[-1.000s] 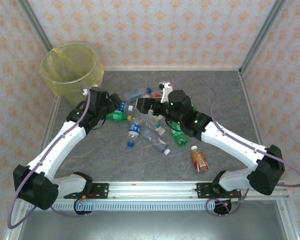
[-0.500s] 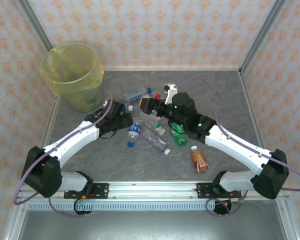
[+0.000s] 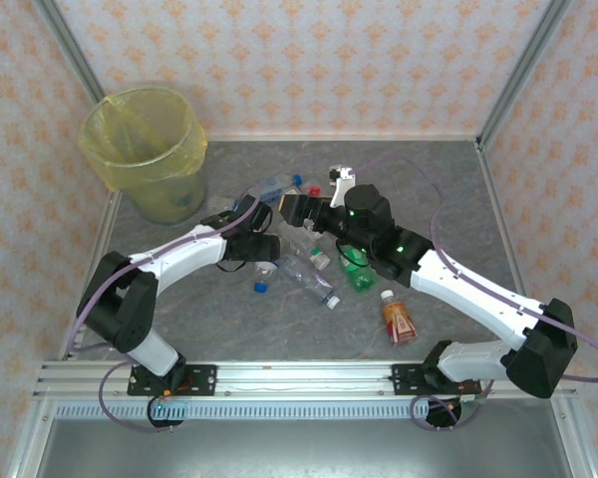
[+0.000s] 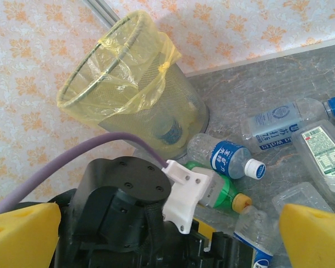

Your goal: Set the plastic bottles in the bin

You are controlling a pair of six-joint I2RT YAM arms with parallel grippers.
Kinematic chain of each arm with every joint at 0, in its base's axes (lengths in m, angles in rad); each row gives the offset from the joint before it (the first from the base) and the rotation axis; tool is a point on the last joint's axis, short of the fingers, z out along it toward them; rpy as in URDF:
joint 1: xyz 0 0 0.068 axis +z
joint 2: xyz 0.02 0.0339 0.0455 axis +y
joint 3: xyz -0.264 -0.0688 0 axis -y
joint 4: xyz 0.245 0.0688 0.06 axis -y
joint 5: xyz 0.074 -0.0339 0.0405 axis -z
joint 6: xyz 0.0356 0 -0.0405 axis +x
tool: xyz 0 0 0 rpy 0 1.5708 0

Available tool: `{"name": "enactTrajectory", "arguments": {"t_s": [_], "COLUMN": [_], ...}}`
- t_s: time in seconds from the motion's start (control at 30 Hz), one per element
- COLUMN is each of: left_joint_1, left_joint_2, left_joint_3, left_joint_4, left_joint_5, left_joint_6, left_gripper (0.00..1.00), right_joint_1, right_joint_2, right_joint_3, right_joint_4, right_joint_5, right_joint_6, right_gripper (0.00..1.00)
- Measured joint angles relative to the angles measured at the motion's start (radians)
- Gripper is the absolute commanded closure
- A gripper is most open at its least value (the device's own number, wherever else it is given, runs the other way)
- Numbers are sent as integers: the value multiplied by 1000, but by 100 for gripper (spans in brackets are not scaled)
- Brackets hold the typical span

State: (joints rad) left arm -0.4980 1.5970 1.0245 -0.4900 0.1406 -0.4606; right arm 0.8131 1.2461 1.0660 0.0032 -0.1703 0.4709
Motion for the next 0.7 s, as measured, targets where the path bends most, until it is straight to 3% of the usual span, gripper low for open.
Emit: {"name": "enactTrajectory", "arguments": {"t_s": [0.43, 0.7], "left_joint_1": [-19, -19], "left_joint_2": [99, 120], "left_joint_3": [24, 24], "left_joint_4": [0, 0], "left_joint_5": [17, 16], "left_joint_6": [37, 42], "left_gripper": [29, 43], "right_joint_1": [0, 0], "right_joint_2": [0, 0], "right_joint_3": [0, 0], "right_joint_4": [-4, -4], "right_joint_5": [4, 3], "right_joint_6": [-3, -3], "right_gripper": [0, 0]}}
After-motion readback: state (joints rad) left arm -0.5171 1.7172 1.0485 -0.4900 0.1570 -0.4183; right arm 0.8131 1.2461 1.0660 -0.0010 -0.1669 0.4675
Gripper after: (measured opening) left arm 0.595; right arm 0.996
